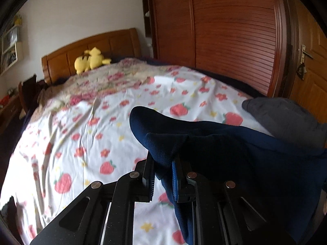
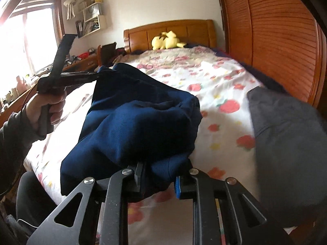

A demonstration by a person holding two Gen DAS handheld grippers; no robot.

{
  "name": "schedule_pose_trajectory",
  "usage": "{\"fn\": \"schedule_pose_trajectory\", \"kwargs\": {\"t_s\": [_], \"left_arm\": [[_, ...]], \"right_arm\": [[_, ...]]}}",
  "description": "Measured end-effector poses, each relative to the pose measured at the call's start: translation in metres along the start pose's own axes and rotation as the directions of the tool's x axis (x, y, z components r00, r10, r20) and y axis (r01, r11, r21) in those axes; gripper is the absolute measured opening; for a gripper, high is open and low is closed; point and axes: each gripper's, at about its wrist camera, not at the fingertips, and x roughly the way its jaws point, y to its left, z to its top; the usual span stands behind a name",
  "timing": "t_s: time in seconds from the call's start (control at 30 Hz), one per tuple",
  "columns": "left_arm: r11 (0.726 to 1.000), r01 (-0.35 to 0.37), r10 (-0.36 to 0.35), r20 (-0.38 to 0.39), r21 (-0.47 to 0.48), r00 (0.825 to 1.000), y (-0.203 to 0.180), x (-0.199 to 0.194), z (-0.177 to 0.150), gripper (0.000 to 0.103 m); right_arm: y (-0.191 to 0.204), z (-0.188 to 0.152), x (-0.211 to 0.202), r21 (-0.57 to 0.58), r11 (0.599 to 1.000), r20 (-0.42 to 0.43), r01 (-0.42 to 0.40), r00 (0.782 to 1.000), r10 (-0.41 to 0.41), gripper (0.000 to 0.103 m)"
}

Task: Fold large clothes
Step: 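Grasp the folded jacket with both grippers and lift it off the bed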

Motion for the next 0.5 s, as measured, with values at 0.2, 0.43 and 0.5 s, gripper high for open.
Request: {"fn": "schedule_pose_trajectory", "kwargs": {"t_s": [0.2, 0.43, 0.5], "left_arm": [[0.999, 0.018, -0.020, 0.060, 0.035, 0.998, -0.041, -0.001, 0.020, 0.014], [0.994, 0.079, -0.087, 0.109, 0.077, 0.990, -0.086, 0.013, 0.050, 0.014], [0.993, 0.097, -0.105, 0.132, 0.067, 0.986, -0.099, 0.017, 0.064, 0.014]], "right_arm": [[-0.035, 0.011, -0.024, -0.016, 0.999, 0.042, 0.047, 0.998, -0.047, 0.021], [-0.082, 0.026, -0.071, 0.006, 0.991, 0.115, 0.133, 0.984, -0.133, 0.020], [-0.092, 0.032, -0.088, 0.006, 0.986, 0.149, 0.168, 0.975, -0.167, 0.020]]}}
